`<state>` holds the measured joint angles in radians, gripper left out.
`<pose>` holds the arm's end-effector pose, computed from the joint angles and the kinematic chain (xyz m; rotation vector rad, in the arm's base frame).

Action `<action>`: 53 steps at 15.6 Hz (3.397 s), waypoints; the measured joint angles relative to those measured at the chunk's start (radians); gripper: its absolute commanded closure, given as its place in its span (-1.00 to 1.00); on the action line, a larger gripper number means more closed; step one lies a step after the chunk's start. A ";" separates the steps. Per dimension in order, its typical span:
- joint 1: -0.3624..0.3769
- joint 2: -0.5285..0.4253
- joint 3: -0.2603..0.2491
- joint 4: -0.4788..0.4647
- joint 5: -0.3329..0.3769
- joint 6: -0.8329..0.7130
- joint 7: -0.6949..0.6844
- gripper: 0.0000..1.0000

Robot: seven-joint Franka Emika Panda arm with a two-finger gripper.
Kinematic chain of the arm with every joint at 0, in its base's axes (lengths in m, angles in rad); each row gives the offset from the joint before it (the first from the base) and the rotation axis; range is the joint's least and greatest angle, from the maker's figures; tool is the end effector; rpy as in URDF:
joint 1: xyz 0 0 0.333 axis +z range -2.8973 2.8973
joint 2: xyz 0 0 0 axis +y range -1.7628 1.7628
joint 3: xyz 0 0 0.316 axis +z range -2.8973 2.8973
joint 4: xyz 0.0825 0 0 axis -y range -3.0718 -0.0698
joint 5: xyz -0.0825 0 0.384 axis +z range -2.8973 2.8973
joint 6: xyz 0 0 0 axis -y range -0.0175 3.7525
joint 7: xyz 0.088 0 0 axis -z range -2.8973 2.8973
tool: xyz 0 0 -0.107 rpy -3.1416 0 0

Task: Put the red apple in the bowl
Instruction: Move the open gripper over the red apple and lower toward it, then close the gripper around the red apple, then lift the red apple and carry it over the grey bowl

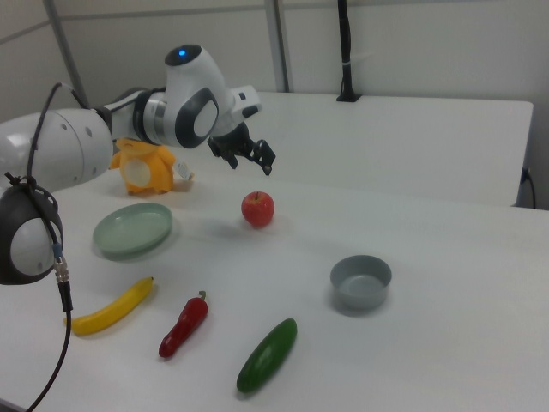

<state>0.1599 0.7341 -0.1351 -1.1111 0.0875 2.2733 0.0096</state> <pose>0.7870 0.0577 0.4300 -3.0638 -0.0425 -0.6752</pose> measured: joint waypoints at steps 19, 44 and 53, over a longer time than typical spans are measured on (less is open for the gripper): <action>0.001 0.106 0.035 -0.046 -0.097 0.127 0.004 -1.00; -0.070 -0.042 0.059 -0.092 -0.183 0.122 0.060 0.88; -0.201 -0.299 0.059 -0.220 -0.069 -0.083 -0.120 0.85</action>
<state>-0.0414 0.4348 -0.0758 -1.3307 0.0186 2.1905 -0.1104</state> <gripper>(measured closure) 0.132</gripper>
